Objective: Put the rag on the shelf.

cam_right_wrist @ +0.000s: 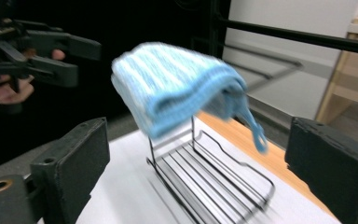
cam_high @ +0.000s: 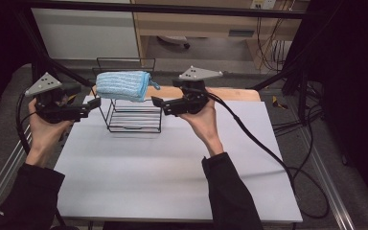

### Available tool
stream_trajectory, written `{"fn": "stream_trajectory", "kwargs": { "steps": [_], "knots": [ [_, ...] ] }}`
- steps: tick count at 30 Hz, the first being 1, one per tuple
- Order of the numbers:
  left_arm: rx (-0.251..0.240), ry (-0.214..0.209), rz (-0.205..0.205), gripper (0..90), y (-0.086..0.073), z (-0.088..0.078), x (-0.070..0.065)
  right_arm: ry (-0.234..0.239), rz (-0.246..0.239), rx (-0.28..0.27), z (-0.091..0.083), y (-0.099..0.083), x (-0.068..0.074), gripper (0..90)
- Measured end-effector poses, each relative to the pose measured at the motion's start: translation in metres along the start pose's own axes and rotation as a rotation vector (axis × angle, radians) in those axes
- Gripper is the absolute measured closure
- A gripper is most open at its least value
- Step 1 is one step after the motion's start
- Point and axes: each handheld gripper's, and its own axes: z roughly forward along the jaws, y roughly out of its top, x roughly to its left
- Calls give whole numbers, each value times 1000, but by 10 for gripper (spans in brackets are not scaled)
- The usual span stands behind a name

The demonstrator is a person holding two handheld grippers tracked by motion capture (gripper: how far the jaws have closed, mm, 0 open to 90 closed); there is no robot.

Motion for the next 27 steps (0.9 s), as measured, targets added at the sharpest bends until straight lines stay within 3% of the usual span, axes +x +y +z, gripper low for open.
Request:
{"fn": "stream_trajectory", "kwargs": {
  "steps": [9, 15, 20, 27],
  "knots": [
    [60, -20, 8, 91, -41, 4, -13, -15, 56, 50, -41, -51, -22, 24],
    [122, -22, 29, 92, -81, 13, -24, -14, 92, 123, -72, -102, -36, 7],
    [167, -56, 0, 92, -113, 23, -32, -28, 155, 152, -101, -147, -47, 6],
    [211, -88, -7, 91, -143, 30, -44, -55, 180, 174, -127, -188, -52, 6]
  ]
}}
